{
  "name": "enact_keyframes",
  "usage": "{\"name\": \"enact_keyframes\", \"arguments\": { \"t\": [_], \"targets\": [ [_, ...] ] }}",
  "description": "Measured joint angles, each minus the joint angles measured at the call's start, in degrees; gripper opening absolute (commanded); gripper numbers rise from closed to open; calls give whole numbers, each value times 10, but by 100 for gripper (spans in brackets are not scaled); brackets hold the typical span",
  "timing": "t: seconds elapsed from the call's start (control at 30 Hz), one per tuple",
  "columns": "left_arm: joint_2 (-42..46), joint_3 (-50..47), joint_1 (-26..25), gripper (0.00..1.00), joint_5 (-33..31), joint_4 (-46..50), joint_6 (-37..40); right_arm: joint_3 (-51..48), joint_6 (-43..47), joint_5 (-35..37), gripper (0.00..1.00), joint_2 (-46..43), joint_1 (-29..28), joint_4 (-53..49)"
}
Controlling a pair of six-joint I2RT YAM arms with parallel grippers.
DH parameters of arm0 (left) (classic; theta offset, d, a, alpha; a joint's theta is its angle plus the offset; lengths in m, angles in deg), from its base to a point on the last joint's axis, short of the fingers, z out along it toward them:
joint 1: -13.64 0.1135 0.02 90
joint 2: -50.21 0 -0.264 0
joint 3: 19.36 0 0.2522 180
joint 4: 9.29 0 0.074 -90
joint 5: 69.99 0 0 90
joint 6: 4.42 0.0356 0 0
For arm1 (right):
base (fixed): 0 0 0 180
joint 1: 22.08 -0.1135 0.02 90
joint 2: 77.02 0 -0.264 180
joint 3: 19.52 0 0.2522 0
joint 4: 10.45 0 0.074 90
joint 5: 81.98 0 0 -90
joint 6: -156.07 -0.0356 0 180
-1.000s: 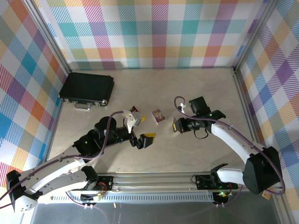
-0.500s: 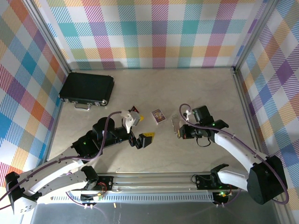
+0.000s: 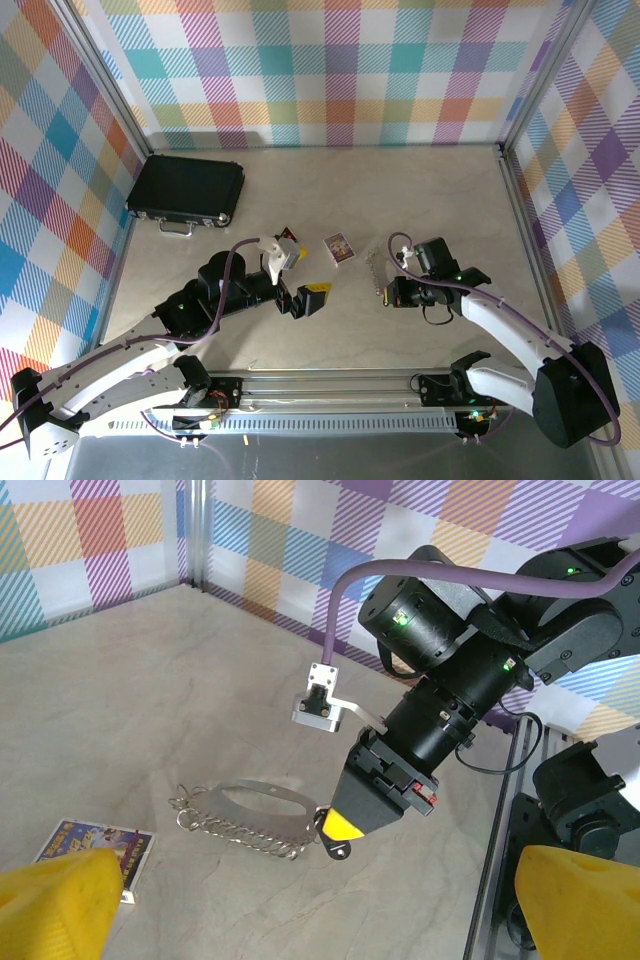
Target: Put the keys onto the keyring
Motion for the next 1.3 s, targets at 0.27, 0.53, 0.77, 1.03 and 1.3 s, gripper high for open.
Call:
{"name": "enact_keyframes", "arguments": {
  "t": [0.27, 0.53, 0.77, 1.03, 1.3],
  "targets": [
    [0, -7, 0, 100, -1, 0, -2, -18, -19, 0, 0, -21, -4, 5],
    [-2, -8, 0, 100, 0, 0, -7, -50, -43, 0, 0, -42, -9, 16],
    [-4, -12, 0, 100, 0, -3, -15, -82, -64, 0, 0, -55, -16, 30],
    [-11, -29, 0, 100, 0, -17, -25, -101, -83, 1, 0, -56, -31, 42],
    [-24, -38, 2, 100, -3, -35, -37, -108, -100, 11, 0, -74, -40, 42]
  ]
}}
